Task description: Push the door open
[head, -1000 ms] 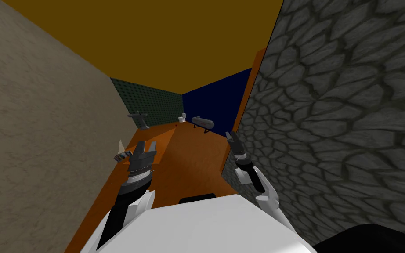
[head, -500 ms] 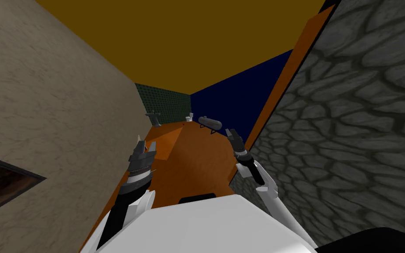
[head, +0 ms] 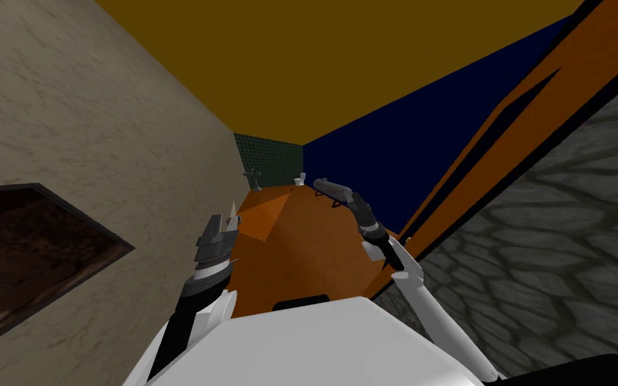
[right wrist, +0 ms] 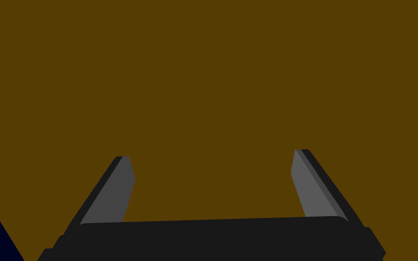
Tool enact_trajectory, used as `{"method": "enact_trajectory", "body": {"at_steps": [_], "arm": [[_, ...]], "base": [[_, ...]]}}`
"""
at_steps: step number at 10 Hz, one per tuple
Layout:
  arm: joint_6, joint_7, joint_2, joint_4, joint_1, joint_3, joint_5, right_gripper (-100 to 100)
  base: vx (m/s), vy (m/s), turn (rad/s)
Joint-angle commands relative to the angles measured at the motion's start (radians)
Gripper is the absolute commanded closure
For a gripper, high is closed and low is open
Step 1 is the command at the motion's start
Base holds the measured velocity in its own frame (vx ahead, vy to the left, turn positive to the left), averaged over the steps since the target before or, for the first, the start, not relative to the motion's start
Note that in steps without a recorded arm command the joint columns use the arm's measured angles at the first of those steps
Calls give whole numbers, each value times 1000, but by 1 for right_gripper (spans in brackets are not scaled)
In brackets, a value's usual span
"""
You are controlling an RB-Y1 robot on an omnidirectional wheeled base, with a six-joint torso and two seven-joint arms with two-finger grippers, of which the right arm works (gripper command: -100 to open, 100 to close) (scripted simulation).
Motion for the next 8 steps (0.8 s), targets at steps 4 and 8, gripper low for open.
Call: {"method": "enact_trajectory", "body": {"at_steps": [4, 8], "arm": [[-38, -10, -105, 27, -87, -36, 1, -100], [-70, -18, -196, 51, -162, -67, 1, -100]], "base": [[190, -20, 332], [185, -36, 337]]}}
